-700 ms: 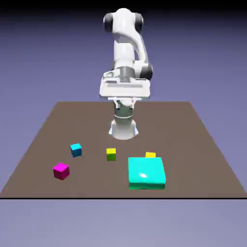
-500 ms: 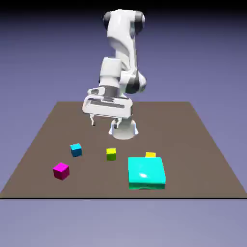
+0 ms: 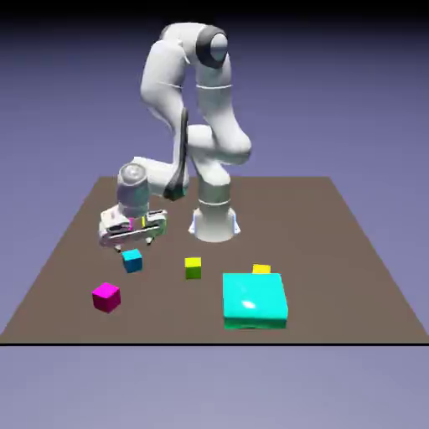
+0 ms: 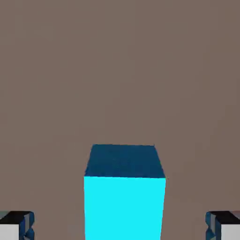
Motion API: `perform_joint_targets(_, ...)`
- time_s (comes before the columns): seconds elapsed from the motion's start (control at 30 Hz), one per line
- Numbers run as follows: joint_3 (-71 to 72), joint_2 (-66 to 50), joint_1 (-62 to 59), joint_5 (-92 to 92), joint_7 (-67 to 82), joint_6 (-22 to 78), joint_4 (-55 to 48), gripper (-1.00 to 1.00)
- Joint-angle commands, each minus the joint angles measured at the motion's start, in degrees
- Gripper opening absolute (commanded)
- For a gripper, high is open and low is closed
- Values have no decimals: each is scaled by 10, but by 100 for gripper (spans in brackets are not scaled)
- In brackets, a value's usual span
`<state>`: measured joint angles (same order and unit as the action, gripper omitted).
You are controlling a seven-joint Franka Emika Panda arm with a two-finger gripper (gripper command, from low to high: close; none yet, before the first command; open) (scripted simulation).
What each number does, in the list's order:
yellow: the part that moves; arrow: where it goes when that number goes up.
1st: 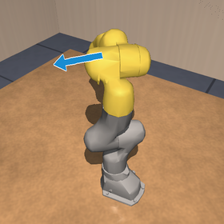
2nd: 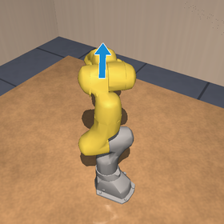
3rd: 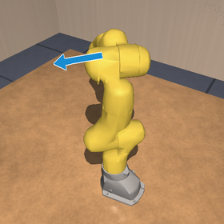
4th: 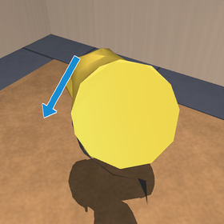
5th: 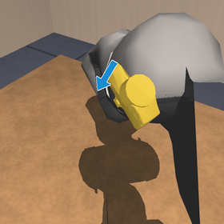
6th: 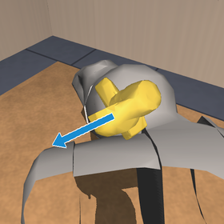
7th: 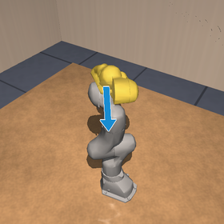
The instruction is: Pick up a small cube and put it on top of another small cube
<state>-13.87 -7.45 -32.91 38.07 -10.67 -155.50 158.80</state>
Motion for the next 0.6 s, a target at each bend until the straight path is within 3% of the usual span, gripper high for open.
perform_joint_targets(0.0,-8,-21,3,14,-12,-17,-4,0)
perform_joint_targets(0.13,-35,-88,12,58,-49,-73,-16,0)
perform_joint_targets(0.17,-35,-88,12,58,-49,-73,-16,-100)
perform_joint_targets(0.43,23,57,-8,-38,32,47,10,-100)
perform_joint_targets(0.57,66,70,32,-88,-13,74,4,-100)
